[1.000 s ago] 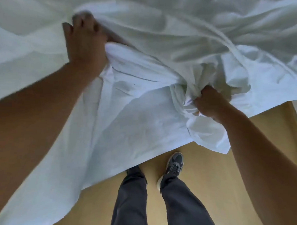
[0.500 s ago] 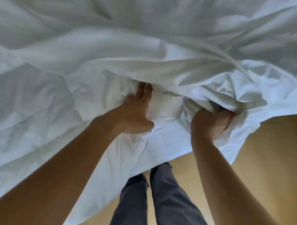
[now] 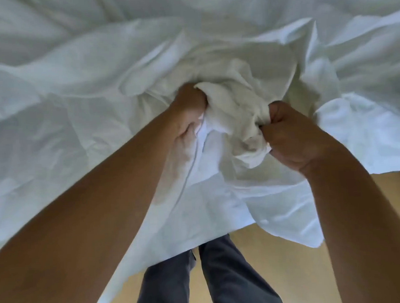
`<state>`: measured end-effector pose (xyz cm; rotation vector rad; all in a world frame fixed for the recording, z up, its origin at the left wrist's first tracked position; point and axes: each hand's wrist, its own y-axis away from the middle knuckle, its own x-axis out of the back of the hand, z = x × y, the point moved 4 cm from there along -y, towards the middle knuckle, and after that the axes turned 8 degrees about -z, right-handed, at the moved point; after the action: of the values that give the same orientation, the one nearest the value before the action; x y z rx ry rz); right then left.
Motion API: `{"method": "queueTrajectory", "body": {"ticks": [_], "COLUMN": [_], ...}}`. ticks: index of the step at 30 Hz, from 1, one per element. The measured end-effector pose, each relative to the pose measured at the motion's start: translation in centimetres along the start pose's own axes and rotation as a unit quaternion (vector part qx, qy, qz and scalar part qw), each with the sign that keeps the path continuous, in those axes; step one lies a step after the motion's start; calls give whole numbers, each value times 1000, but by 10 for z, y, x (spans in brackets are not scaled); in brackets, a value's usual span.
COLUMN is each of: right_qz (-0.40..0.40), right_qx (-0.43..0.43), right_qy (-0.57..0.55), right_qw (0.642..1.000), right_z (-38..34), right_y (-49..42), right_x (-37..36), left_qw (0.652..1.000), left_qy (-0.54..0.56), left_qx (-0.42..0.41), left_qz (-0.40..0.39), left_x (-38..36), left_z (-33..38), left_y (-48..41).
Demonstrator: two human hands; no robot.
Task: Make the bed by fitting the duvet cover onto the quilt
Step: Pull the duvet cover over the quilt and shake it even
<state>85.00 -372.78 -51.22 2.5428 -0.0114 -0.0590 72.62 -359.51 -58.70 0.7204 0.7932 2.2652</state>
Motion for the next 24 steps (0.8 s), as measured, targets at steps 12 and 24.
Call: {"method": "queueTrajectory", "body": {"ticks": [12, 24], "right_qz": [416, -15], "right_qx": [-19, -58], "right_qy": [-112, -308], "right_qw": [902, 950], "right_z": [40, 9], "right_y": [39, 22], "right_x": [2, -26], "left_qw": [947, 966], "left_qy": [-215, -209], "left_qx": [-237, -151], "left_qz": [-10, -21], "left_x": [-29, 32], "left_z": [-2, -16], "left_y": [56, 118]}}
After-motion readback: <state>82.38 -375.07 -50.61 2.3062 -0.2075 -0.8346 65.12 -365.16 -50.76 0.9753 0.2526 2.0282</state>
